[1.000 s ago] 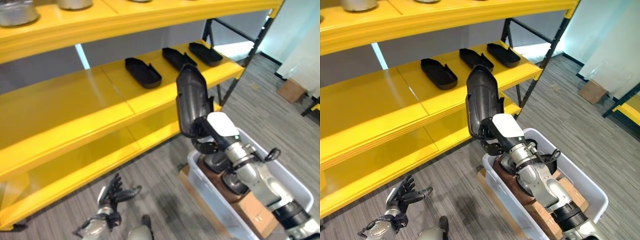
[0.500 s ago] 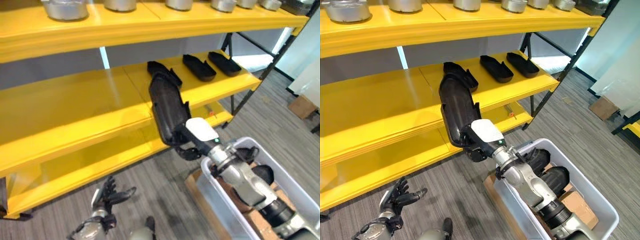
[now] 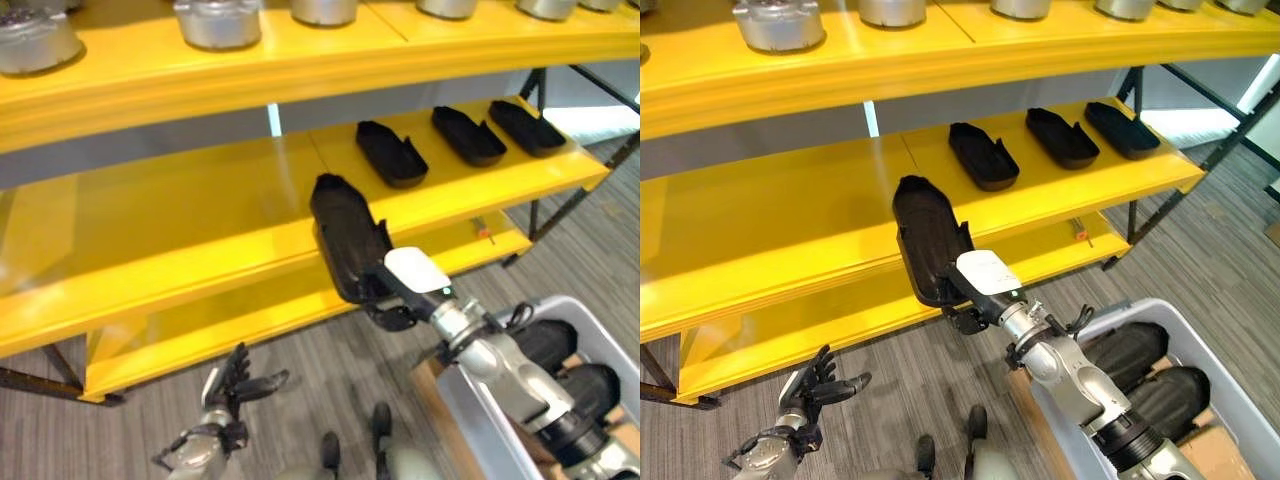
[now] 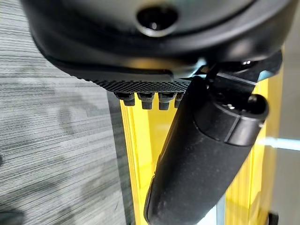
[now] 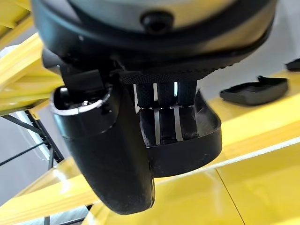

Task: Move parts from the plastic box to the shelf.

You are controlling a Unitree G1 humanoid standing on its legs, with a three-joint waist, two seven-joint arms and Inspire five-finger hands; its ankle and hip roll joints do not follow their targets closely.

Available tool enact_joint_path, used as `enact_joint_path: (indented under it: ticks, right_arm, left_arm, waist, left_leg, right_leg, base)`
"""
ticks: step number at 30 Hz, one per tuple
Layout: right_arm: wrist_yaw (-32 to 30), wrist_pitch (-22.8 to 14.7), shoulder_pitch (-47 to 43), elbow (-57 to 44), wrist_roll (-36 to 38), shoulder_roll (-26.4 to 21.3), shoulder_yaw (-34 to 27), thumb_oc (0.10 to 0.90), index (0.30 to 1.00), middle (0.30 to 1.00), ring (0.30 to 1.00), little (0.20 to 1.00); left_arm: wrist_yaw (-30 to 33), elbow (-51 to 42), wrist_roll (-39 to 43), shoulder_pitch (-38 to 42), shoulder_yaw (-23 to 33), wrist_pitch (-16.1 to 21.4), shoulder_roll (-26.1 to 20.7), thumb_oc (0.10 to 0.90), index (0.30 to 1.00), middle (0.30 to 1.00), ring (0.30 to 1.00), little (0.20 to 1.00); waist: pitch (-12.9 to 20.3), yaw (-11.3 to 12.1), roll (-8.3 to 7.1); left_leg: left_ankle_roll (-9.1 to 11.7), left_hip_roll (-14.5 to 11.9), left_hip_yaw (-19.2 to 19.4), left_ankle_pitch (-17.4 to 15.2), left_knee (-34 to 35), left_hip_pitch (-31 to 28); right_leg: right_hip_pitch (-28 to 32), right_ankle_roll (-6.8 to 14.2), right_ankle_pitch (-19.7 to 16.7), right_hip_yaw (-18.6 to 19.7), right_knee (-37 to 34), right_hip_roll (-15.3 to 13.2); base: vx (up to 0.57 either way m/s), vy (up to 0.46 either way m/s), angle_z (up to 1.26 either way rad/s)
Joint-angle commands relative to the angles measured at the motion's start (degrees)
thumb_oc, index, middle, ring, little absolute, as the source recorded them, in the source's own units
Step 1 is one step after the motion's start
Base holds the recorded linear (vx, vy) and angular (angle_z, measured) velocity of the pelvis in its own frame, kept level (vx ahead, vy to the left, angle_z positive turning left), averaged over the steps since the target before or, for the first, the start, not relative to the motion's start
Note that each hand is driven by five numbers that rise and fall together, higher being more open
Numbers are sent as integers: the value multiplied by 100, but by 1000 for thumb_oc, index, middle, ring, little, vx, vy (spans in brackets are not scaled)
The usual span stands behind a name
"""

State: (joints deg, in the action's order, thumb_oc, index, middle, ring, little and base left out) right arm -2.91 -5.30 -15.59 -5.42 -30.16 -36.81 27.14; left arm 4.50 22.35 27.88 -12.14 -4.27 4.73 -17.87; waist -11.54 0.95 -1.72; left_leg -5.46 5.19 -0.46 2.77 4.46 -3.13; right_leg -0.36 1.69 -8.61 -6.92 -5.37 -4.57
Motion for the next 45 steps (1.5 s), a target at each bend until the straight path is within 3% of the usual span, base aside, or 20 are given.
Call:
enact_joint_path:
  ticks: [1, 8, 10, 11, 13, 14, 15, 16, 18, 24, 31, 33, 34, 35, 36, 37, 38, 40, 41, 45]
  right_arm:
    - [-426, -397, -706, -579, 412, -65, -630, 400, 300, 300, 300, 300]
    - [-497, -453, -765, -678, 571, -281, -723, 400, 300, 300, 300, 300]
    - [-528, -477, -901, -680, 643, -383, -683, 400, 300, 300, 300, 300]
    - [-538, -474, -938, -698, 633, -404, -681, 400, 300, 300, 300, 300]
    - [-597, -448, -864, -700, 582, -497, -767, 400, 300, 300, 300, 300]
    - [-633, -425, -785, -718, 583, -515, -828, 400, 300, 300, 300, 300]
    - [-678, -398, -678, -725, 575, -524, -909, 400, 300, 300, 300, 300]
    - [-707, -389, -649, -750, 560, -528, -934, 400, 300, 300, 300, 300]
    - [-636, -393, -555, -742, 500, -440, -938, 400, 300, 300, 300, 300]
    - [-514, -344, -510, -753, 469, -227, -882, 400, 300, 300, 300, 300]
    - [-395, -265, -817, -636, 319, 26, -666, 400, 300, 300, 300, 300]
    - [-371, -252, -840, -618, 269, 42, -651, 400, 300, 300, 300, 300]
    - [-368, -241, -843, -608, 222, 51, -662, 400, 300, 300, 300, 300]
    - [-380, -221, -909, -598, 188, 53, -662, 400, 300, 300, 300, 300]
    - [-431, -189, -1245, -512, 241, 132, -547, 400, 300, 300, 300, 300]
    - [-436, -191, -1263, -500, 242, 134, -540, 400, 300, 300, 300, 300]
    - [-475, -153, -1479, -452, 195, 149, -470, 400, 300, 300, 300, 300]
    - [-494, -139, -1537, -442, 129, 158, -431, 400, 300, 300, 300, 300]
    - [-450, -147, -1345, -461, 119, 134, -516, 400, 300, 300, 300, 300]
    - [-401, -188, -1226, -530, 222, 56, -606, 400, 300, 300, 300, 300]
  left_arm:
    - [-68, -266, -76, 306, -250, 408, -270, 900, 1000, 1000, 1000, 1000]
    - [-54, -257, 53, 364, -394, 357, -246, 900, 1000, 1000, 1000, 1000]
    - [-65, -184, 142, 475, -441, 389, -235, 900, 1000, 1000, 1000, 1000]
    - [-73, -176, 163, 481, -441, 384, -231, 900, 1000, 1000, 1000, 1000]
    - [-57, -176, 186, 509, -426, 349, -256, 900, 1000, 1000, 1000, 1000]
    - [-52, -173, 160, 521, -456, 338, -268, 900, 1000, 1000, 1000, 1000]
    - [1, -111, 60, 591, -497, 339, -296, 900, 1000, 1000, 1000, 1000]
    - [34, -92, 25, 631, -511, 359, -300, 900, 1000, 1000, 1000, 1000]
    - [51, -144, 58, 567, -437, 367, -284, 900, 1000, 1000, 1000, 1000]
    - [25, -331, -87, 532, -315, 370, -506, 900, 1000, 1000, 1000, 1000]
    - [102, -583, -104, 530, -139, 400, -704, 900, 1000, 1000, 1000, 1000]
    - [85, -594, -133, 534, -161, 383, -743, 900, 1000, 1000, 1000, 1000]
    - [60, -636, -170, 565, -200, 365, -799, 900, 1000, 1000, 1000, 1000]
    - [41, -663, -202, 604, -263, 358, -860, 900, 1000, 1000, 1000, 1000]
    - [53, -611, -219, 701, -233, 418, -873, 900, 1000, 1000, 1000, 1000]
    - [52, -606, -218, 710, -228, 421, -871, 900, 1000, 1000, 1000, 1000]
    - [114, -568, -182, 786, -203, 445, -877, 900, 1000, 1000, 1000, 1000]
    - [151, -538, -197, 809, -210, 448, -873, 900, 1000, 1000, 1000, 1000]
    - [132, -492, -197, 749, -164, 435, -832, 900, 1000, 1000, 1000, 1000]
    - [66, -569, -158, 573, -128, 412, -708, 900, 1000, 1000, 1000, 1000]
  waist:
    - [763, 100, -183]
    - [756, 111, -277]
    - [368, 235, -349]
    - [302, 251, -339]
    - [273, 196, -364]
    - [302, 177, -362]
    - [340, 162, -299]
    - [356, 191, -273]
    - [525, 244, -191]
    - [637, 375, -381]
    - [624, 478, -546]
    - [611, 488, -543]
    - [522, 421, -473]
    - [353, 315, -350]
    - [217, 312, -210]
    - [211, 305, -206]
    - [143, 333, -268]
    - [105, 325, -320]
    - [153, 329, -467]
    - [317, 300, -461]
  left_leg:
    - [484, -738, 137, -376, -81, -54]
    - [793, -1072, -176, -257, -196, 112]
    - [1068, -837, -346, -224, -1722, 930]
    - [1092, -798, -404, -171, -1956, 1088]
    - [991, -1165, -19, -21, -1589, 1341]
    - [998, -1376, 122, 270, -1216, 1406]
    - [1110, -1736, 381, 826, -289, 1461]
    - [1150, -1758, 350, 931, -153, 1422]
    - [1095, -1696, 353, 800, -6, 1174]
    - [803, -1251, 694, 211, -589, 1071]
    - [423, -810, 877, -359, -952, 1112]
    - [307, -704, 834, -440, -976, 1115]
    - [192, -626, 747, -441, -908, 1052]
    - [137, -617, 639, -412, -822, 961]
    - [306, -740, 617, -478, -568, 726]
    - [304, -742, 615, -464, -570, 735]
    - [447, -870, 563, -544, -648, 681]
    - [500, -924, 535, -615, -728, 630]
    - [562, -907, 495, -626, -735, 575]
    - [728, -1135, 386, -480, -600, 499]
  right_leg:
    - [-203, 391, 529, -38, 475, -46]
    - [-17, 178, 819, -461, 537, 133]
    - [86, 4, 898, -648, 564, 35]
    - [105, -11, 921, -730, 585, 29]
    - [180, 5, 1003, -1015, 618, -44]
    - [230, 19, 1035, -1114, 610, -49]
    - [354, 85, 1141, -1225, 614, -19]
    - [401, 107, 1164, -1185, 617, -30]
    - [569, 163, 1233, -1045, 572, -69]
    - [801, 450, 1145, -945, 614, -644]
    - [548, 790, 549, -746, 985, -1167]
    - [345, 824, 357, -719, 1368, -1277]
    - [-13, 795, 61, -544, 2119, -1305]
    - [-362, 754, 58, -352, 2756, -1135]
    - [-761, 740, 181, -480, 1359, -1436]
    - [-733, 736, 130, -496, 1288, -1426]
    - [-899, 880, -175, -453, 690, -1675]
    - [-875, 947, -342, -429, 557, -1685]
    - [-636, 985, -281, -421, 424, -1581]
    - [-508, 942, -165, -665, 550, -1404]
  base:
    - [77, -148, 18]
    - [57, -191, 45]
    - [-120, -151, 63]
    - [-90, -74, 49]
    - [46, -1, 92]
    - [235, 121, 127]
    - [277, 162, 126]
    - [363, 258, 88]
    - [318, 292, 18]
    - [240, 265, -48]
    - [157, 231, -13]
    - [89, 198, 8]
    - [44, 252, 18]
    - [188, 181, 28]
    - [142, 48, 30]
    - [194, -227, 11]
    - [62, -161, -16]
    - [129, -227, 2]
    - [137, -212, 33]
    - [155, -284, 37]
